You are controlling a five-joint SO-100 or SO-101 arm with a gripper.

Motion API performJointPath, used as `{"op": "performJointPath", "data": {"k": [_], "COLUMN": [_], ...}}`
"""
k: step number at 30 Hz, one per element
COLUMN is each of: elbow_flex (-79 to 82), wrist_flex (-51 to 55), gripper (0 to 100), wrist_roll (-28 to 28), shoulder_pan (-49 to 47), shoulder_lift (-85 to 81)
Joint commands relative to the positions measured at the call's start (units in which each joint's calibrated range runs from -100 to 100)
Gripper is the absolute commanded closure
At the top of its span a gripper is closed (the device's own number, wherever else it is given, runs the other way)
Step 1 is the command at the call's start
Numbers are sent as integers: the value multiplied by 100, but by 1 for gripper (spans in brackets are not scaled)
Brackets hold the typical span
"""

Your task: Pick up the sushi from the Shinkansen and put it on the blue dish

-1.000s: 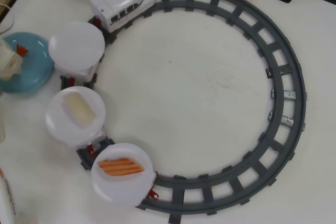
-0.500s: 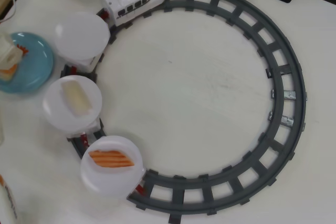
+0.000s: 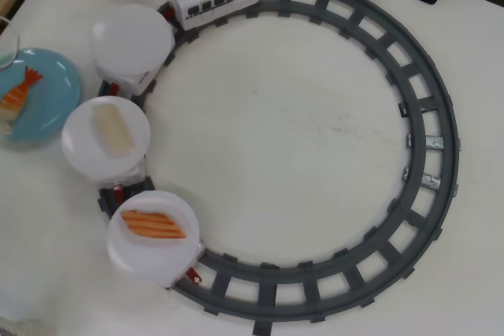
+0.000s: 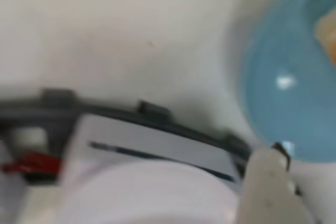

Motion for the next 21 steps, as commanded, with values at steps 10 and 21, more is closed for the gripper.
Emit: {"op": "performJointPath", "data": {"k": [10,21], "elbow_flex": [1064,4238], "wrist_flex": [-2,-1259], "gripper": [97,97], "wrist_roll": [-682,-849], "shoulder_pan": [531,531], "shoulder_lift": [-1472,-4102]}}
